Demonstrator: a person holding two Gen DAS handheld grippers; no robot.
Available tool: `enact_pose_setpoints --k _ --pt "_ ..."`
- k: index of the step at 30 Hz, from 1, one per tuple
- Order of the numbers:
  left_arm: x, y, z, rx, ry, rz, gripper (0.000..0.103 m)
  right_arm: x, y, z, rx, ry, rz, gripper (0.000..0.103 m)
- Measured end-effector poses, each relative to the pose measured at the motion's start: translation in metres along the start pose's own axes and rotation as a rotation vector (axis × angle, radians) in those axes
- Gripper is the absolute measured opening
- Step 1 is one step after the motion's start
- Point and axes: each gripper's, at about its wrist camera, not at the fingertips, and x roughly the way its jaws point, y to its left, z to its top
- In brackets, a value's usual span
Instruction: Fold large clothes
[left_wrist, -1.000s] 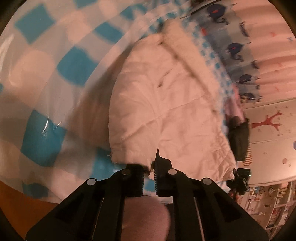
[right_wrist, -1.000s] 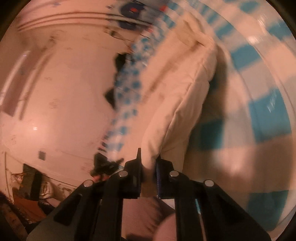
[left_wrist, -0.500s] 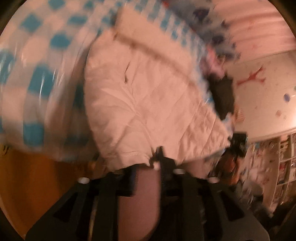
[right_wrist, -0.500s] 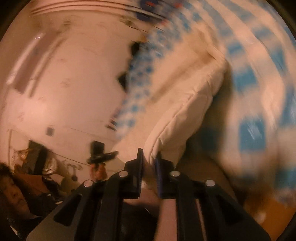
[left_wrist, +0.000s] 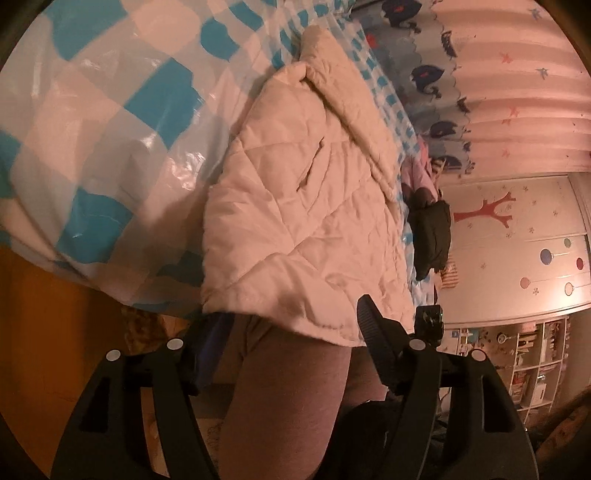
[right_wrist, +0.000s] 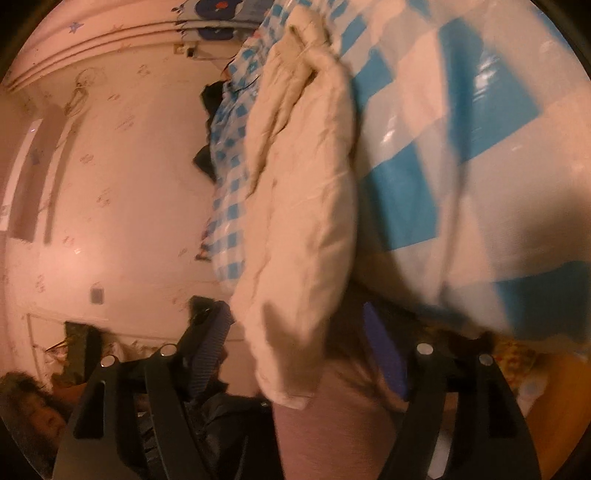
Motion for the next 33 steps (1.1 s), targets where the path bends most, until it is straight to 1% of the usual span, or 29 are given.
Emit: enact_pose_setpoints --k 1,2,3,4,6,8,10,12,14,17,18,19,20,21,22,23,24,25,27,28,30,33 --pt "-0.008 0.000 -0.005 0.010 -0.015 -0.007 0.072 0.005 0.003 0.000 -0.007 0.009 0.014 0.071" --pt "-0.012 0.000 -0.008 0.018 -0.025 -0.007 0.076 0.008 0.004 0.002 -0.009 0.015 0.026 0.072" --pt "-0.018 -0.001 -0.010 0.029 -0.044 0.009 0.086 0.011 0.005 0.004 -0.010 0.022 0.037 0.074" --pt "-0.026 0.001 -0.012 0.032 -0.075 0.041 0.089 0.013 0.006 0.006 -0.009 0.026 0.036 0.075" --pt "-0.033 0.012 -0.009 -0.001 -0.085 0.038 0.089 0.020 0.005 0.010 -0.006 0.044 0.038 0.075" --pt "-0.030 0.020 -0.003 -0.025 -0.080 0.073 0.090 0.028 0.005 0.015 -0.003 0.061 0.030 0.075" --pt "-0.018 0.026 0.004 -0.025 -0.044 0.092 0.090 0.036 0.008 0.017 -0.003 0.076 0.026 0.075" --pt "0.005 0.032 0.011 -0.024 0.002 0.118 0.090 0.043 0.010 0.018 -0.004 0.089 0.028 0.075" --pt "0.027 0.040 0.018 -0.040 0.043 0.108 0.090 0.048 0.010 0.019 0.004 0.105 0.029 0.075" --pt "0.059 0.040 0.026 -0.053 0.080 0.049 0.090 0.049 0.009 0.018 0.005 0.110 0.013 0.075" --pt "0.067 0.036 0.026 -0.045 0.087 0.021 0.090 0.049 0.011 0.018 -0.002 0.107 0.016 0.074" --pt "0.075 0.028 0.024 -0.022 0.088 0.008 0.090 0.050 0.013 0.017 -0.011 0.103 0.017 0.068" --pt "0.080 0.022 0.023 -0.006 0.082 0.008 0.090 0.051 0.016 0.016 -0.024 0.100 0.012 0.052" --pt "0.084 0.014 0.021 0.010 0.075 0.013 0.087 0.053 0.018 0.015 -0.030 0.095 0.000 0.033" --pt "0.087 0.008 0.020 0.010 0.068 0.027 0.064 0.053 0.020 0.013 -0.042 0.084 -0.010 0.025" --pt "0.088 0.005 0.019 0.000 0.070 0.035 0.049 0.052 0.021 0.013 -0.051 0.071 -0.010 0.019" --pt "0.089 0.002 0.019 -0.013 0.064 0.050 0.030 0.051 0.023 0.012 -0.063 0.056 -0.013 0.017" --pt "0.086 -0.004 0.017 -0.016 0.040 0.062 0.017 0.050 0.027 0.011 -0.078 0.038 -0.006 0.016" --pt "0.077 -0.018 0.014 0.003 0.005 0.085 0.010 0.046 0.036 0.008 -0.098 -0.006 0.030 0.015" --pt "0.072 -0.025 0.012 0.010 -0.010 0.087 0.008 0.044 0.040 0.007 -0.108 -0.022 0.044 0.015" --pt "0.055 -0.047 0.005 0.041 -0.050 0.066 0.007 0.039 0.050 0.004 -0.130 -0.060 0.080 0.014" --pt "0.033 -0.077 -0.006 0.102 -0.073 0.034 0.006 0.027 0.067 -0.007 -0.162 -0.111 0.166 0.014"
